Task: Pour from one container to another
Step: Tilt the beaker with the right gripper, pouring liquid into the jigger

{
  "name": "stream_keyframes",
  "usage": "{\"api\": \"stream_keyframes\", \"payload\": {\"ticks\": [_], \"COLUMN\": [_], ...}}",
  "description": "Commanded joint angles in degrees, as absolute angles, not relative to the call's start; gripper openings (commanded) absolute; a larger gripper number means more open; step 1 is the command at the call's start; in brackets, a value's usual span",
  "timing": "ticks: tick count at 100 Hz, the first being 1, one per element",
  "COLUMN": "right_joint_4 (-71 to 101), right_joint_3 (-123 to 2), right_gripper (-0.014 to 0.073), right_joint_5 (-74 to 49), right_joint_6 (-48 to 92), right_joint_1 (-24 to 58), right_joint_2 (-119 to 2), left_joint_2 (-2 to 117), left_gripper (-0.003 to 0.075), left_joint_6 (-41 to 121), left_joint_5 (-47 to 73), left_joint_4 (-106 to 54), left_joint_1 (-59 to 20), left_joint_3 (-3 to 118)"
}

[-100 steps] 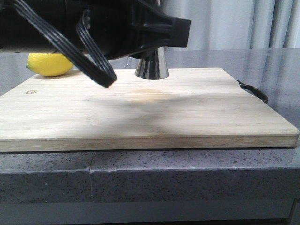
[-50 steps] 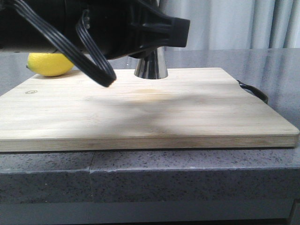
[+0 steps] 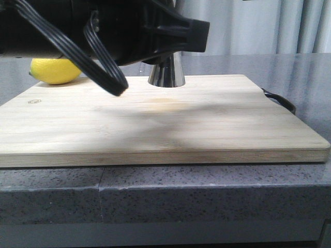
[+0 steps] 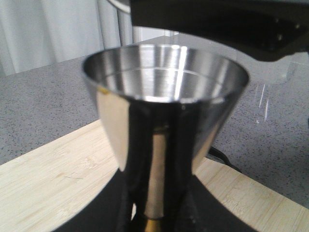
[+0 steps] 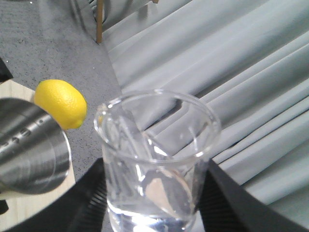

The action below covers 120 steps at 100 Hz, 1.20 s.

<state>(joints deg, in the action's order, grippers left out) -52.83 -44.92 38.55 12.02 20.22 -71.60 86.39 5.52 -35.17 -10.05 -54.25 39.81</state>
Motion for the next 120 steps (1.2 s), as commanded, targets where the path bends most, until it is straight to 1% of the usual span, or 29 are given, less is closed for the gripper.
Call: {"api": "stream_keyframes", "payload": {"ticks": [1, 22, 120], "right_joint_4": [-51.1, -51.5, -53.1], "right_joint_3": [-46.6, -46.6, -46.6], "right_gripper": [0.0202, 0.0202, 0.0202], "right_joint_5": [42.4, 42.4, 41.1], "right_joint_6": [14.2, 19.5, 30.6], "right_joint_1": [20.3, 20.3, 20.3], "right_joint_2": [-69.6, -69.6, -69.6], "left_joint_2": [84.0, 84.0, 84.0], "left_gripper": [-0.0020, -0.0020, -0.0020], "left_joint_6": [5.1, 5.1, 5.1], "left_joint_5": [-39.9, -39.9, -39.6], "left_joint_4": [-9.9, -9.9, -9.9], "left_joint_1": [-54.6, -54.6, -54.6], "left_joint_3": [41.4, 41.4, 41.4]}}
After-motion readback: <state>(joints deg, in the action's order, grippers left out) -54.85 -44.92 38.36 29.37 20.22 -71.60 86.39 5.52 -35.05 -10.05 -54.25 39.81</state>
